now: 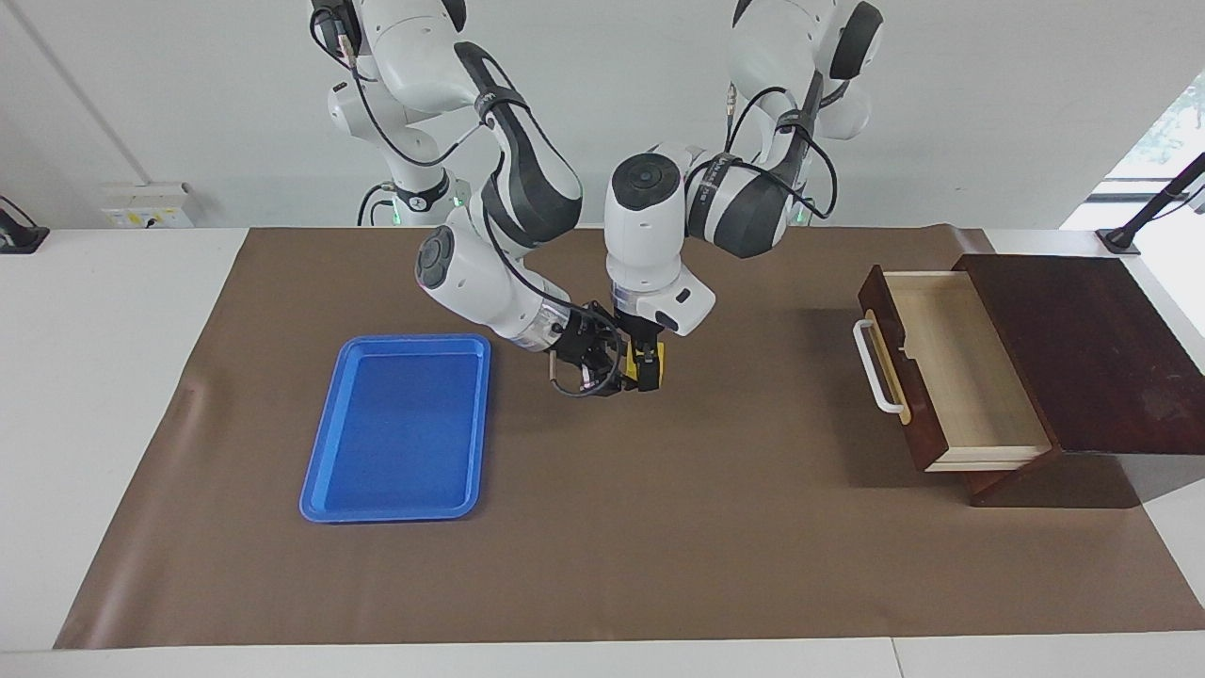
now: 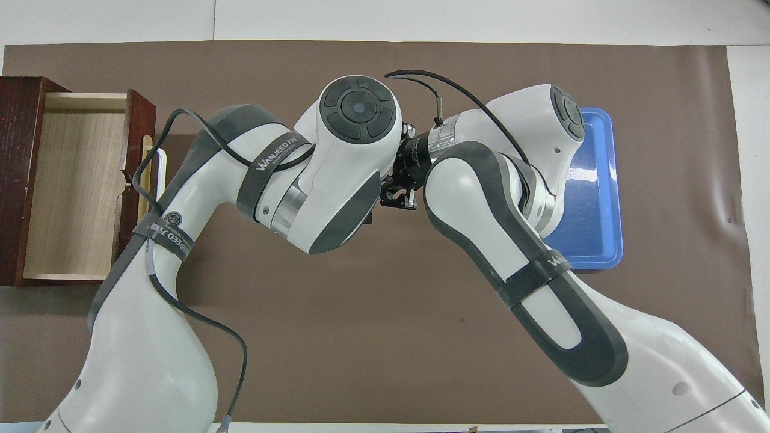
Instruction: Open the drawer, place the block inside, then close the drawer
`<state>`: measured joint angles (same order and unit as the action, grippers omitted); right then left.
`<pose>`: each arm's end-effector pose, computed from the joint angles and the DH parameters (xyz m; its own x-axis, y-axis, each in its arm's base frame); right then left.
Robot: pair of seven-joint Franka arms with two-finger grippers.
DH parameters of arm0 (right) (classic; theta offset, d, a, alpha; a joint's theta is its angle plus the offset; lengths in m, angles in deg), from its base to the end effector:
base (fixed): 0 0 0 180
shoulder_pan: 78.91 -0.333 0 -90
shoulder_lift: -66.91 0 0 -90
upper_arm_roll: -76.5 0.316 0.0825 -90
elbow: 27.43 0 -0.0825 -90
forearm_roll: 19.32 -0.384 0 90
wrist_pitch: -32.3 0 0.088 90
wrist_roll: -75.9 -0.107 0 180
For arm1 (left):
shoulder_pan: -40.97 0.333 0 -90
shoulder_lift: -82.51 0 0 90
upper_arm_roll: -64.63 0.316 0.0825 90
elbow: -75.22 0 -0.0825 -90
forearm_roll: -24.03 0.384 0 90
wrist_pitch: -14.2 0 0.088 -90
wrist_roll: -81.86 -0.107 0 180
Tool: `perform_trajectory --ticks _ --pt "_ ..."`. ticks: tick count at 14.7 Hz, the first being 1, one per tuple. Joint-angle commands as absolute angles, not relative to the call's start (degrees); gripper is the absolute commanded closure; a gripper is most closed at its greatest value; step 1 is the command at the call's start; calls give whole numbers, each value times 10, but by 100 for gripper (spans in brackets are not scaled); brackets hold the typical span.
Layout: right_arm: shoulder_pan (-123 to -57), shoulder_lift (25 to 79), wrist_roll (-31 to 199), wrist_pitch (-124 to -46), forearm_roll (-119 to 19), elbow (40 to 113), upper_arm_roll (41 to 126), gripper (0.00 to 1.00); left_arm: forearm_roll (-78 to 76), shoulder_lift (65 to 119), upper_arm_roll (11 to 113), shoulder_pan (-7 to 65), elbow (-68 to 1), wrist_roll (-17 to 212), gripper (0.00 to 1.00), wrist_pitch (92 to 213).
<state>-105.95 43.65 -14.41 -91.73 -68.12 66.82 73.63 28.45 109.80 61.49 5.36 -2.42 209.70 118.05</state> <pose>0.6110 0.3113 0.4019 -0.0441 -0.7551 -0.6541 -0.9986 0.0144 0.0507 0.5516 -0.4253 0.4486 0.0287 0.9983 0.0503 0.9994 -0.0296 0.0157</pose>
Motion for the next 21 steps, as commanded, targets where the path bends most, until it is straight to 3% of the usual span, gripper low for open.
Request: perform_trajectory --ticks 1,4,7,9,11,12,14,15,16,17,18,21 --pt "-1062 429 -155 -925 -695 658 735 100 291 1097 621 51 -12 2083 0 1162" --pt "-1062 429 -156 -926 -695 658 735 100 291 1096 622 55 -8 2083 2 1158" --pt "-1062 429 -157 -926 -695 658 735 100 291 1096 622 55 -9 2084 14 1158" --pt "-1062 429 -159 -926 -695 658 735 100 290 1096 622 55 -9 2084 39 1157" --pt "-1062 429 -159 -929 -695 658 735 100 290 1096 623 56 -9 2084 90 1157" --pt "-1062 429 -159 -929 -695 658 735 100 290 1096 623 56 -9 2084 100 1157" --pt "-1062 429 -159 -929 -695 658 735 100 291 1096 623 57 -9 2083 100 1158" --pt "-1062 429 -159 -929 -695 658 735 78 291 1096 624 57 -8 2083 100 1158" --pt "-1062 430 -160 -929 -695 658 735 32 291 1096 624 57 -8 2083 100 1158" --pt "-1061 430 -159 -928 -695 657 735 10 290 1096 625 57 -7 2083 100 1158" --pt "-1056 432 -158 -924 -694 657 735 0 290 1096 626 58 -7 2083 100 1158" --pt "-1031 442 -151 -908 -688 657 730 0 288 1074 628 81 -7 2077 100 1149"
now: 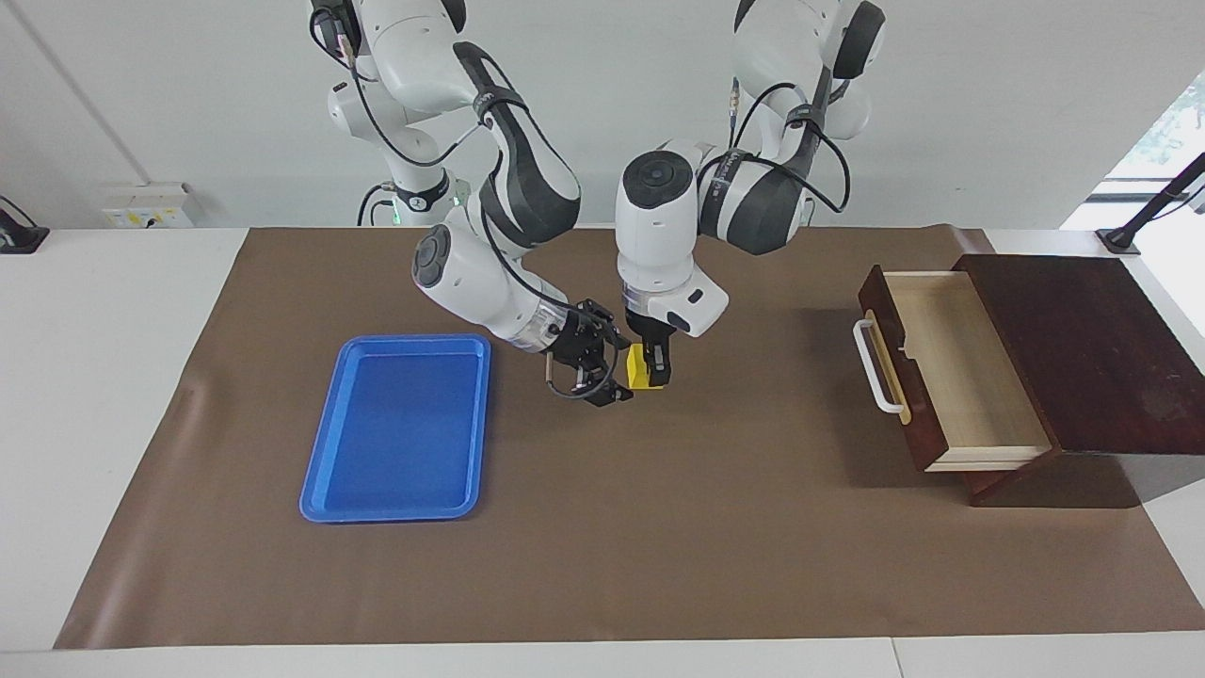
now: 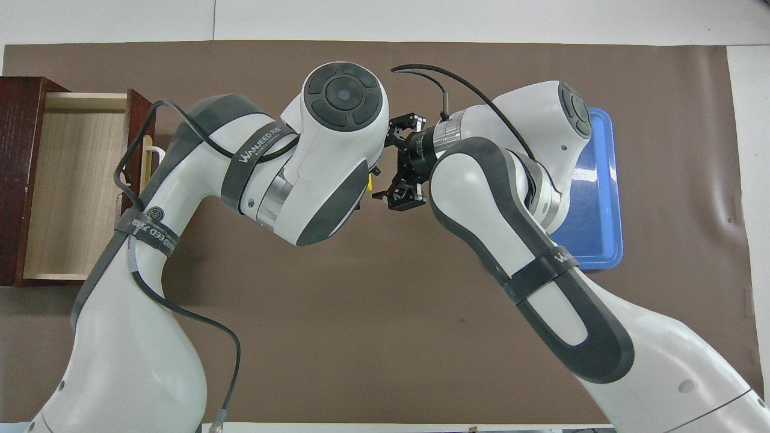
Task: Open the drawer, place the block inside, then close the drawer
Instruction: 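Take the cube with the left gripper while the right gripper releases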
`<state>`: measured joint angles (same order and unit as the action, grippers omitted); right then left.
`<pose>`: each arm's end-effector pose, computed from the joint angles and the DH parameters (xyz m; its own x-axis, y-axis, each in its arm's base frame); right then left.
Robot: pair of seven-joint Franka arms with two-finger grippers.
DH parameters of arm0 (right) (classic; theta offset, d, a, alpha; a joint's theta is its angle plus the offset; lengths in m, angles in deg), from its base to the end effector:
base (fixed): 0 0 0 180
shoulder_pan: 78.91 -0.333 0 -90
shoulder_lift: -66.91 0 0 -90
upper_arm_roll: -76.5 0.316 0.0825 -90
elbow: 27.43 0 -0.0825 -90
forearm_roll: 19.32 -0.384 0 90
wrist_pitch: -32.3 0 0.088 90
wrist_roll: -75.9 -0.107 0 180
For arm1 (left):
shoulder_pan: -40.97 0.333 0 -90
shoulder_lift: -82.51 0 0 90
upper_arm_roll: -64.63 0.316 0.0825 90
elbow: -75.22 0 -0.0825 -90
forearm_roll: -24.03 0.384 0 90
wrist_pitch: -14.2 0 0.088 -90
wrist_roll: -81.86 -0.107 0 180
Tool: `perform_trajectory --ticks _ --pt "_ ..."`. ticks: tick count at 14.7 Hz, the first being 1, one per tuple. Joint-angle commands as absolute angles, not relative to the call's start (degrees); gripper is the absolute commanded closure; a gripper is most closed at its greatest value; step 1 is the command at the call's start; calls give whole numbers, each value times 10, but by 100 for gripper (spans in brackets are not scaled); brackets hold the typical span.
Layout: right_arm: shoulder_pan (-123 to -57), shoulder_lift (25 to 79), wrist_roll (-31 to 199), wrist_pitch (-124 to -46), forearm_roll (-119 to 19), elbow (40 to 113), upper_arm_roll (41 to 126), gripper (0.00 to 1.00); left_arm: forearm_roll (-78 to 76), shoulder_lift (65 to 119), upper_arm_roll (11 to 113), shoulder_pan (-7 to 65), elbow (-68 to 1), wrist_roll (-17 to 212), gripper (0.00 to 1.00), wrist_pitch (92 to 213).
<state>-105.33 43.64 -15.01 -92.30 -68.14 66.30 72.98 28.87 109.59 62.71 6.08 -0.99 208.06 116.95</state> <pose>0.6199 0.2987 0.4068 -0.0640 -0.7537 -0.6541 -0.9979 0.0500 0.0400 0.5650 -0.4083 0.4613 0.0251 0.9979 0.0597 0.9991 -0.0270 0.0317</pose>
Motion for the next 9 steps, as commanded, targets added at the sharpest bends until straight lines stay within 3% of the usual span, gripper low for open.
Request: perform_trajectory --ticks 1,5,9 --pt "-1013 451 -143 -887 -685 661 729 0 287 1061 624 99 -7 2051 100 1129" --pt "-927 496 -55 -795 -617 674 727 0 268 1006 631 171 -8 1911 100 1044" --pt "-872 539 81 -703 -496 671 728 0 268 958 630 293 -12 1780 100 1012"
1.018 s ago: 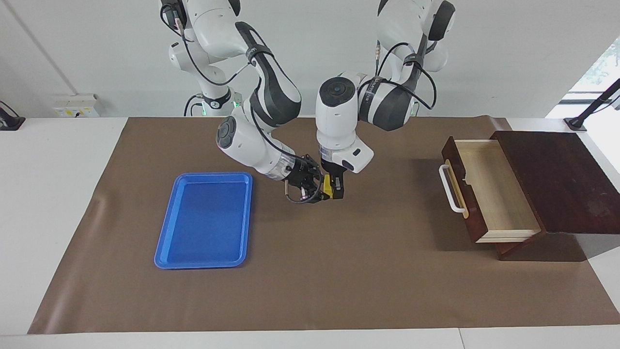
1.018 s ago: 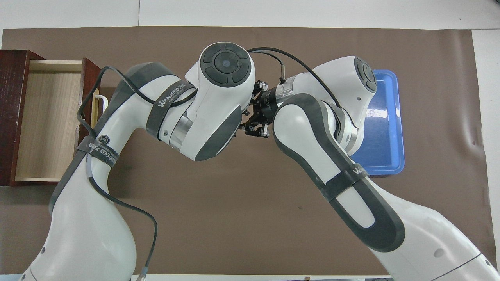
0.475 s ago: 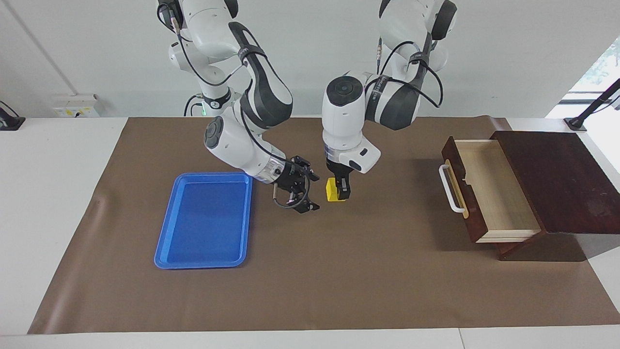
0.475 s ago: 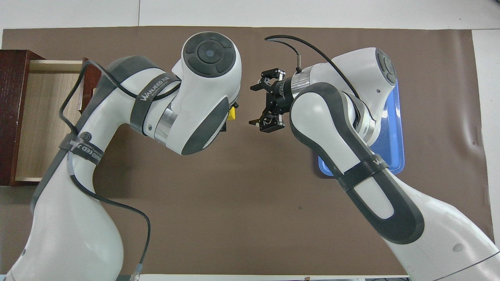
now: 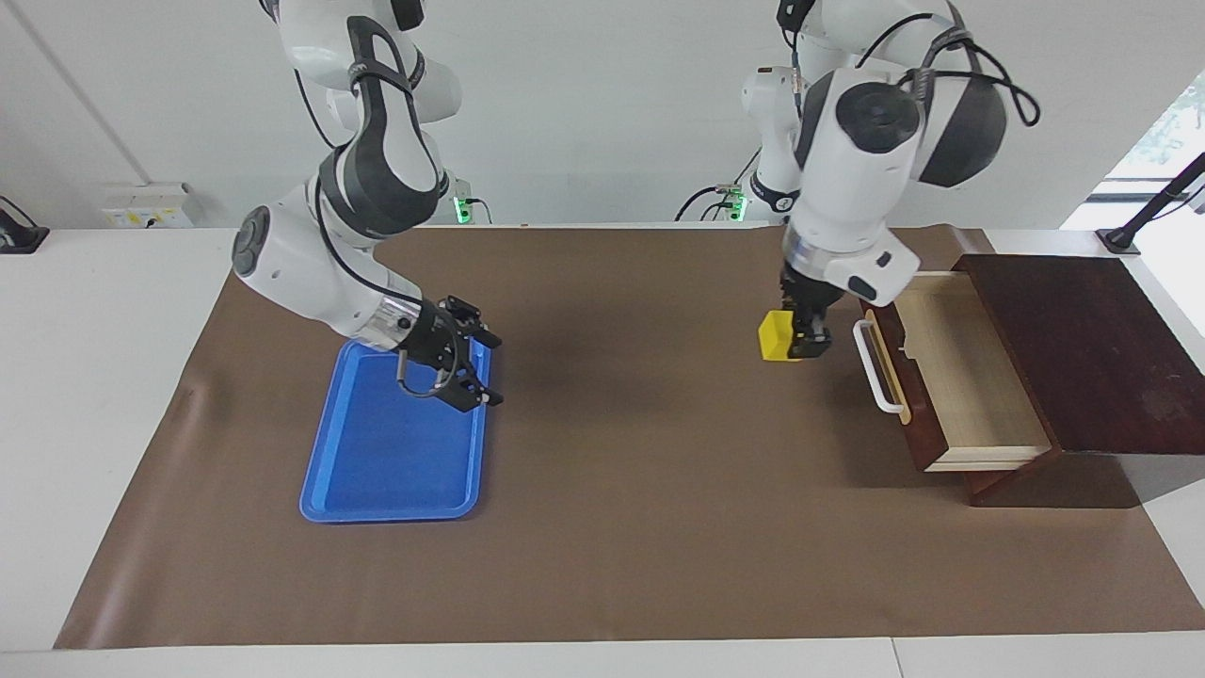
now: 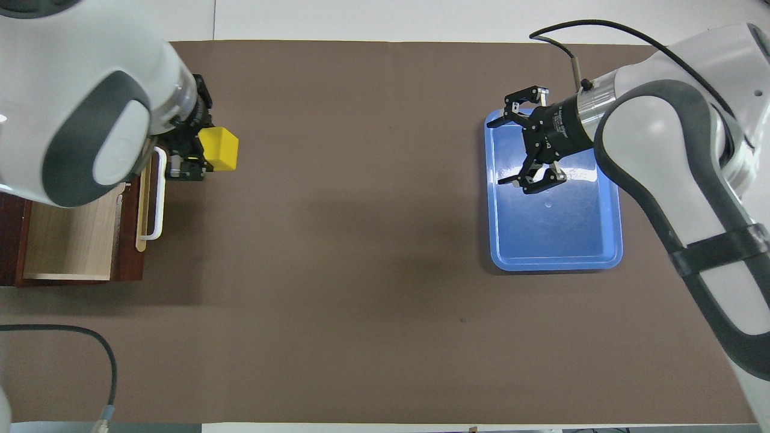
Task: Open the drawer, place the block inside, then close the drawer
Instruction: 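Lower the cube into the open drawer with the left gripper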
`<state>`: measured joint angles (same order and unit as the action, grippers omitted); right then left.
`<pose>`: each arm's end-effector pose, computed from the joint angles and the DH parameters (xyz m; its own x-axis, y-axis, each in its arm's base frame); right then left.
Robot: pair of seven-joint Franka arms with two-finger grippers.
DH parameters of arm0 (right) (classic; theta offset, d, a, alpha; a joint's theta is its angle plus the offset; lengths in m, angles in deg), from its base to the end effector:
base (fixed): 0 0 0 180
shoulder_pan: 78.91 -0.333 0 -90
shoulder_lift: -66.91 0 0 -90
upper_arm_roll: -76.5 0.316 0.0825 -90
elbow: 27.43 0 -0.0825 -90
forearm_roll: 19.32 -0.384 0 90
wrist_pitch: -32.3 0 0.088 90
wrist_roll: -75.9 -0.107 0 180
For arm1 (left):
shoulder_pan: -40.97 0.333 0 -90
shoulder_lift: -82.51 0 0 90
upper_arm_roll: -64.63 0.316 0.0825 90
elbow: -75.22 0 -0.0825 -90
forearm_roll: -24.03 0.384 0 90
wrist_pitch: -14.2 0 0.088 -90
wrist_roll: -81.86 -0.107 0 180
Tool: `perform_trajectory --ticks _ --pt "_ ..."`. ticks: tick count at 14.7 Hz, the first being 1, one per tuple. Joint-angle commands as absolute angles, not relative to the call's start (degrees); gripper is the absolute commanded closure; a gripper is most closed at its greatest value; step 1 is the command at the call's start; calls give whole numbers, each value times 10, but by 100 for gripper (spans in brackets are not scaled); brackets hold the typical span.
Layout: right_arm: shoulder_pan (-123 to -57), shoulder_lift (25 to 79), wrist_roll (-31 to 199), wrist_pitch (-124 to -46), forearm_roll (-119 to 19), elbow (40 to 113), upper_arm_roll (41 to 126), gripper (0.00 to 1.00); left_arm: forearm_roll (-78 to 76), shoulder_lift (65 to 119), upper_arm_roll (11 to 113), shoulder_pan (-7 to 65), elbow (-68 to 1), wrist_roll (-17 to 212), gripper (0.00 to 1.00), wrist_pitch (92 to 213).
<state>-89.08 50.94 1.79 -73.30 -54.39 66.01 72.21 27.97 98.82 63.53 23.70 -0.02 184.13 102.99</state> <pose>0.6326 0.1156 0.4648 0.1736 -0.8270 -0.5348 -0.9827 -0.1808 -0.0394 0.6072 -0.1919 0.5743 0.1068 0.9917 0.0721 0.9940 -0.1046 -0.0335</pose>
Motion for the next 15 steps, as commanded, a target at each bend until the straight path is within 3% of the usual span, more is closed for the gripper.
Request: perform_trajectory --ticks 1,4,9,15 --pt "-857 549 120 -682 -479 671 728 0 268 956 630 319 -12 1749 100 1011" --pt "-823 577 230 -632 -446 669 727 0 269 934 631 379 -64 1647 100 1046" --pt "-831 654 423 -607 -280 668 733 0 281 891 632 428 -221 1577 100 1175" --pt "-830 688 641 -552 -208 673 736 0 303 896 633 450 -288 1577 100 1255"
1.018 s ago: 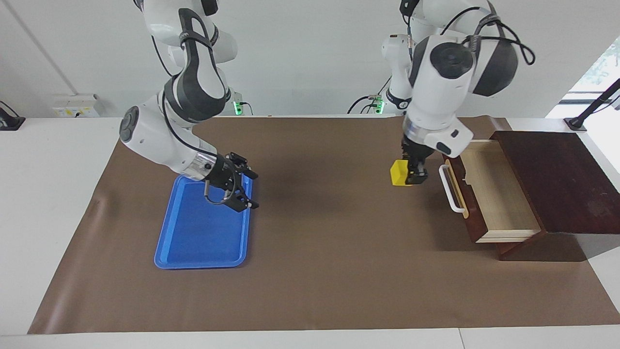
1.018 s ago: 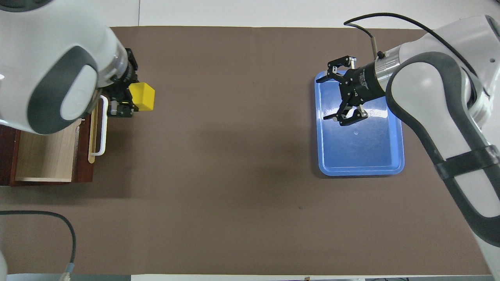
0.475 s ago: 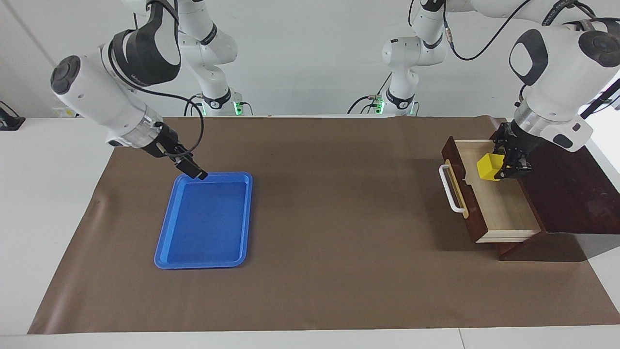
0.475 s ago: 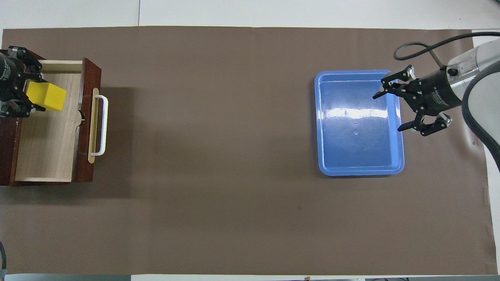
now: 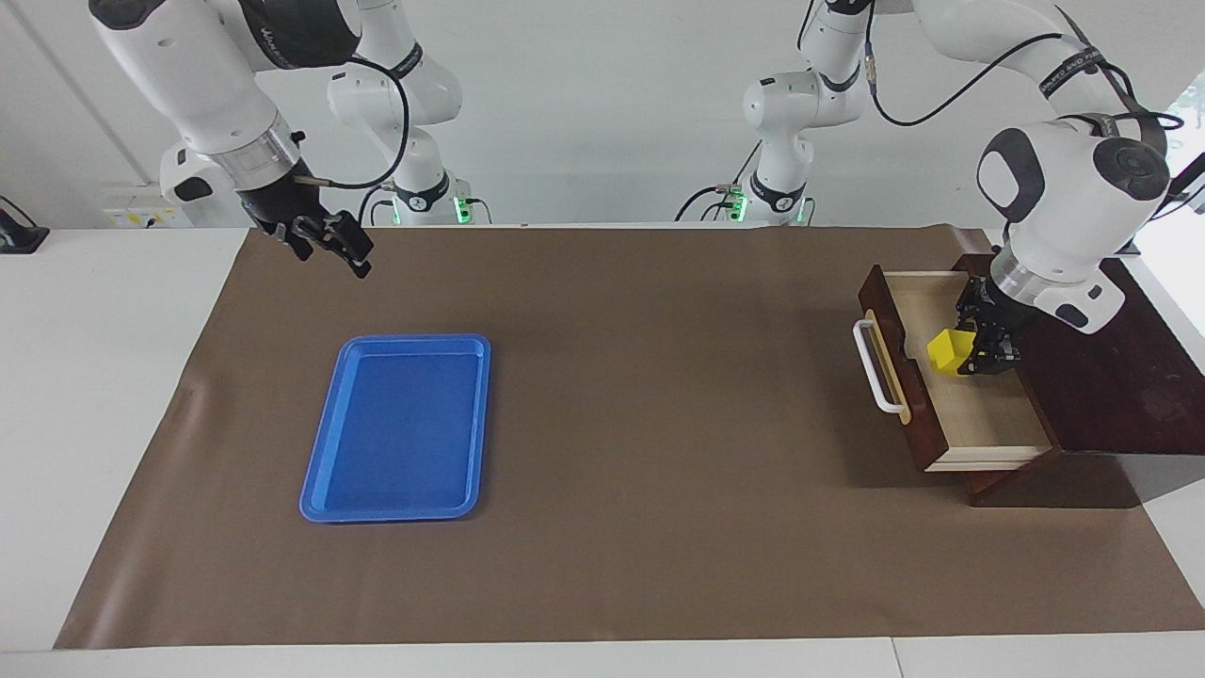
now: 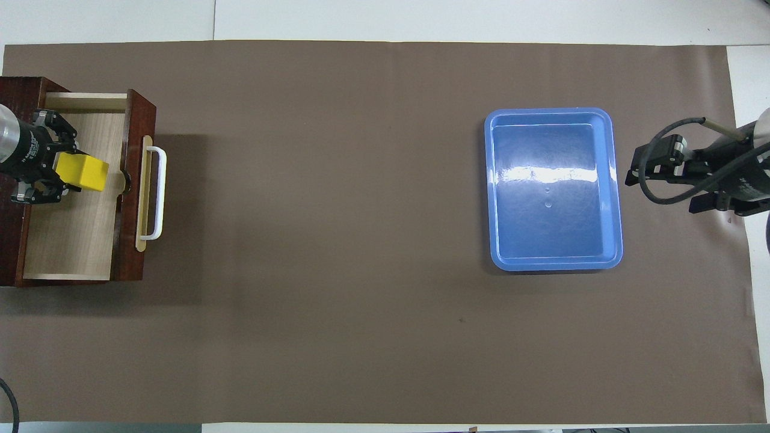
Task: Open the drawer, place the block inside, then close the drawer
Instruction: 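Lower the cube into the open drawer with the left gripper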
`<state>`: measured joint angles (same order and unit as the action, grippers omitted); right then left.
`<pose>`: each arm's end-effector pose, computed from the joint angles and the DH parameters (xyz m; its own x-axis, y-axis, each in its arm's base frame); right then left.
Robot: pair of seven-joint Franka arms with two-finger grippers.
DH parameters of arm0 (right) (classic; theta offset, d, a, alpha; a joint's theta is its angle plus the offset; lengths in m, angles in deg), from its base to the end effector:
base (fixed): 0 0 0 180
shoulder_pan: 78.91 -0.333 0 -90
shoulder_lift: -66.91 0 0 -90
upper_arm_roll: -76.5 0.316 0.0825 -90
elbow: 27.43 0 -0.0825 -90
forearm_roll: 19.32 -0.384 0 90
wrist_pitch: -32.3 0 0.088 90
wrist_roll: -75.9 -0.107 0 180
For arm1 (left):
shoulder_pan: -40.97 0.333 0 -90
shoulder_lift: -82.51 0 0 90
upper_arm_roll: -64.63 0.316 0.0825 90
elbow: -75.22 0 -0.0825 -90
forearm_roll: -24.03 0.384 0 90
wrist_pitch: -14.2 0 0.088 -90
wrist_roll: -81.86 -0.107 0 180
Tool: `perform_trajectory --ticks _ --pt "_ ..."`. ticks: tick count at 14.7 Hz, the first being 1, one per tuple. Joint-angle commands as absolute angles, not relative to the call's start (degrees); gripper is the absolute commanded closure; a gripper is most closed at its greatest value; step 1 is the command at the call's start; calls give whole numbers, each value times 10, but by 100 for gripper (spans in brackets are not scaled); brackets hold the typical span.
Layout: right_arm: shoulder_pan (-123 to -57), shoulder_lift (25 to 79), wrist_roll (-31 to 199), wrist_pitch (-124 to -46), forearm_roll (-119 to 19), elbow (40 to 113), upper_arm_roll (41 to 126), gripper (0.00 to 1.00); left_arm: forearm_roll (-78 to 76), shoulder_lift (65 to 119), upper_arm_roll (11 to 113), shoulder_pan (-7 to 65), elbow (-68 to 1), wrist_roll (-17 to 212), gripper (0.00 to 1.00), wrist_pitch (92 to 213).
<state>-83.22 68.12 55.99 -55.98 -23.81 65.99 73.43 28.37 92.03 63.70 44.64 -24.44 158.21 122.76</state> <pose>0.5429 0.0200 0.6059 0.9441 -0.3168 -0.0914 -0.3222 -0.9453 -0.0513 0.6093 0.0352 0.4750 0.2135 0.9748 0.0641 0.9769 -0.2121 -0.0275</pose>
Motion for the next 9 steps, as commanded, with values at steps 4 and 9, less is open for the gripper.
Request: perform_trajectory --ticks 4,9 --pt "-830 689 726 -545 -194 675 736 0 313 892 633 447 -338 1586 100 1293" --pt "-826 688 757 -567 -194 674 735 0 316 889 633 447 -349 1598 24 1306"
